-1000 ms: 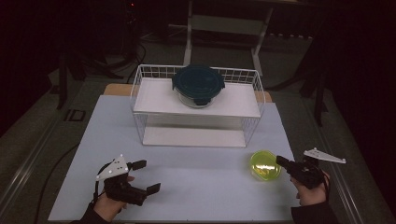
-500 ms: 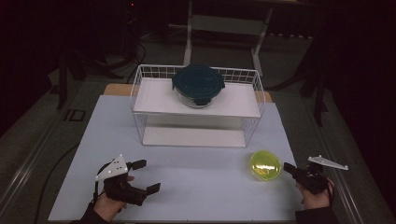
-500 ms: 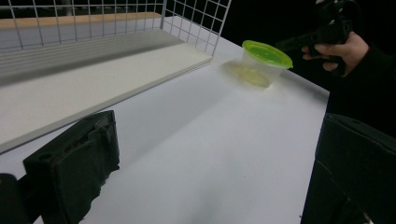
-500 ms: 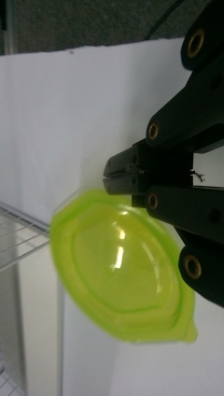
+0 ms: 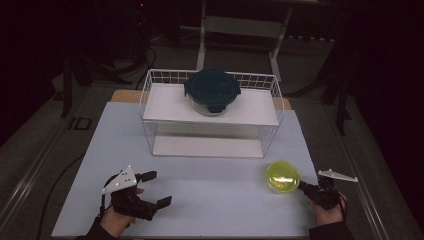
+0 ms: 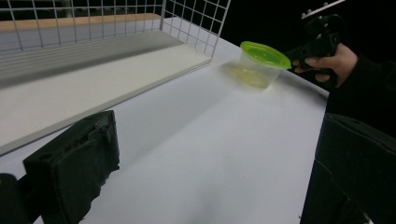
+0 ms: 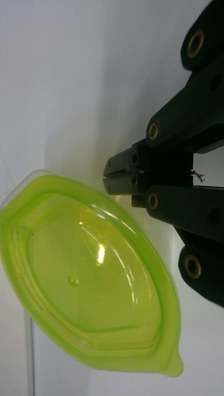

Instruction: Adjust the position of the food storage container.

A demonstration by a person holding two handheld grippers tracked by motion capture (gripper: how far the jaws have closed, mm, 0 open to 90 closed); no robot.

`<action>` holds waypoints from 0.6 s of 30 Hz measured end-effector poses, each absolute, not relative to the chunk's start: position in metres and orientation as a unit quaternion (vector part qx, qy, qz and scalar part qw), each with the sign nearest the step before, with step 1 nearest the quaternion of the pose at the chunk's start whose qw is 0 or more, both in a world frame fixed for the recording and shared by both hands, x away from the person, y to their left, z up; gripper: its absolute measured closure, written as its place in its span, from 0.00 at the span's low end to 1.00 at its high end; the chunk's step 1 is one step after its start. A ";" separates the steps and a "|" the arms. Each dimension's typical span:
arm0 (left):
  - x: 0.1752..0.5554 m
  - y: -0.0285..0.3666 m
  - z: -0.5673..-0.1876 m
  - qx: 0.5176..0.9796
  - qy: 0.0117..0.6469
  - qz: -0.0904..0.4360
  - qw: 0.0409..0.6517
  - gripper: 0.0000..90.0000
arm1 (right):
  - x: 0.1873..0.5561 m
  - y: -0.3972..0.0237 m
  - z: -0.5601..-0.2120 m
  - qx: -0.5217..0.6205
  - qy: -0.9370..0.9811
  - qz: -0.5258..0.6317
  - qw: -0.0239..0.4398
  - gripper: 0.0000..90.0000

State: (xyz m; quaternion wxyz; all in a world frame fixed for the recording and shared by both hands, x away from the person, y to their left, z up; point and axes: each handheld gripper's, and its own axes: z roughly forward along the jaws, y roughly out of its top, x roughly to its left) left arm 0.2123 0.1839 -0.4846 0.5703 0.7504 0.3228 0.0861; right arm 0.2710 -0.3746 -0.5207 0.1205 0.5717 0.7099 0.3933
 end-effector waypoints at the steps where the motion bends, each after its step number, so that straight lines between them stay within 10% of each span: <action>1: 0.212 0.184 -0.485 0.750 0.323 0.086 0.571 0.00 | 0.271 -0.373 -0.522 0.571 0.712 0.392 0.118 1.00; 18: 0.212 0.184 -0.484 0.750 0.321 0.088 0.571 0.00 | 0.272 -0.350 -0.527 0.543 0.738 0.390 0.093 1.00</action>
